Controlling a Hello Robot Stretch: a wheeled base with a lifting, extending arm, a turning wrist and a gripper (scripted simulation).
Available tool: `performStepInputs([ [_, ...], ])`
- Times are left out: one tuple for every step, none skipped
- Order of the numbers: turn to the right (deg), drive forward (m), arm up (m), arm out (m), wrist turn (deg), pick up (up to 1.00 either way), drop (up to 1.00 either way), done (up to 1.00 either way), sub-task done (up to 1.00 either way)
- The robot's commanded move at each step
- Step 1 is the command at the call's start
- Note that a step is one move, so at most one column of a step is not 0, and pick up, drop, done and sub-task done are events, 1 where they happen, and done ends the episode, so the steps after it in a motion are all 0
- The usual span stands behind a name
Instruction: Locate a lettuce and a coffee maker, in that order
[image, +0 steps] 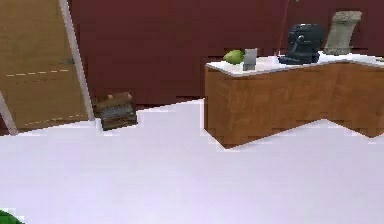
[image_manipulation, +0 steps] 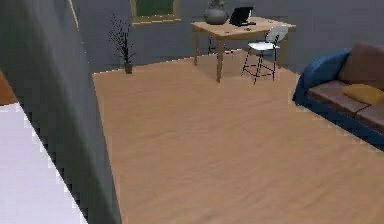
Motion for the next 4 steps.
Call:
performStepInputs([
  [0.0, 1.00, 0.00, 0.00, 0.0, 0.00, 0.00, 0.00, 0.00],
  [0.0, 0.65, 0.00, 0.00, 0.0, 0.00, 0.00, 0.00, 0.00],
  [30.0, 0.00, 0.00, 0.00, 0.0, 0.00, 0.00, 0.00, 0.00],
  [0.0, 0.00, 0.00, 0.00, 0.0, 0.00, 0.00, 0.00, 1.00],
])
